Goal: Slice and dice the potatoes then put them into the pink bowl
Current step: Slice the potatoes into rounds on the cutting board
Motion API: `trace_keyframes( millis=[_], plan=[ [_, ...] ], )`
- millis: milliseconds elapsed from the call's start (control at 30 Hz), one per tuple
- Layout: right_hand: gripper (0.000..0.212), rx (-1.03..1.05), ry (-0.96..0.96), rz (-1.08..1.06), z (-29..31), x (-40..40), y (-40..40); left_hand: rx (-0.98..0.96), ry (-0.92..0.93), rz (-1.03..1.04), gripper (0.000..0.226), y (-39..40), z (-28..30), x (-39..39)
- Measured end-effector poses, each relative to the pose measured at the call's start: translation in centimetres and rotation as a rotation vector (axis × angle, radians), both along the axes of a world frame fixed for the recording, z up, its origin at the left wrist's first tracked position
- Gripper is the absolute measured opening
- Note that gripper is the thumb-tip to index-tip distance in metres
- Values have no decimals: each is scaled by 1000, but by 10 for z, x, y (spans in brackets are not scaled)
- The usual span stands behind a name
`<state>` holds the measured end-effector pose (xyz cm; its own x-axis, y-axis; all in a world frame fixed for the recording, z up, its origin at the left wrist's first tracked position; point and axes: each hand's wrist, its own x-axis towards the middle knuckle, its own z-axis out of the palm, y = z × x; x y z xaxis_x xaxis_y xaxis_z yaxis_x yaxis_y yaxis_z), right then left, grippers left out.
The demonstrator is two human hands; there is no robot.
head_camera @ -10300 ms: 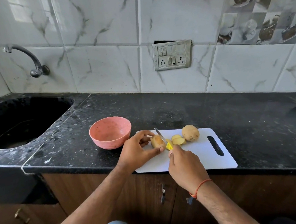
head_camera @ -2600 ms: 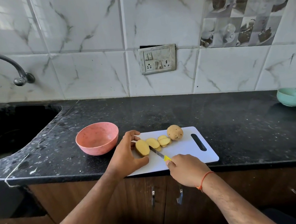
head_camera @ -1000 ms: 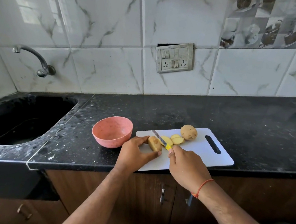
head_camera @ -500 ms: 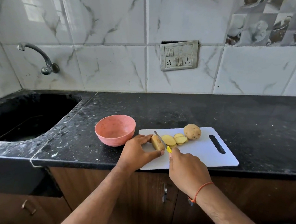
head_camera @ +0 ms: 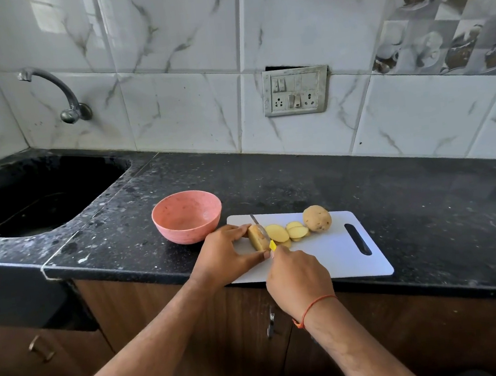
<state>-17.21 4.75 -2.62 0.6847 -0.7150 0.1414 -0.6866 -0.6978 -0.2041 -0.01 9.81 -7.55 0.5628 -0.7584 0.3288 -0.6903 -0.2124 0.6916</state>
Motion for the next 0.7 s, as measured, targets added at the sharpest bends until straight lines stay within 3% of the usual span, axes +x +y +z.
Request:
trace_keyframes(
  millis=[700],
  plan=[
    [22, -20, 115, 30, 8, -11, 0, -7, -22, -4, 80, 1, 2, -2]
  ],
)
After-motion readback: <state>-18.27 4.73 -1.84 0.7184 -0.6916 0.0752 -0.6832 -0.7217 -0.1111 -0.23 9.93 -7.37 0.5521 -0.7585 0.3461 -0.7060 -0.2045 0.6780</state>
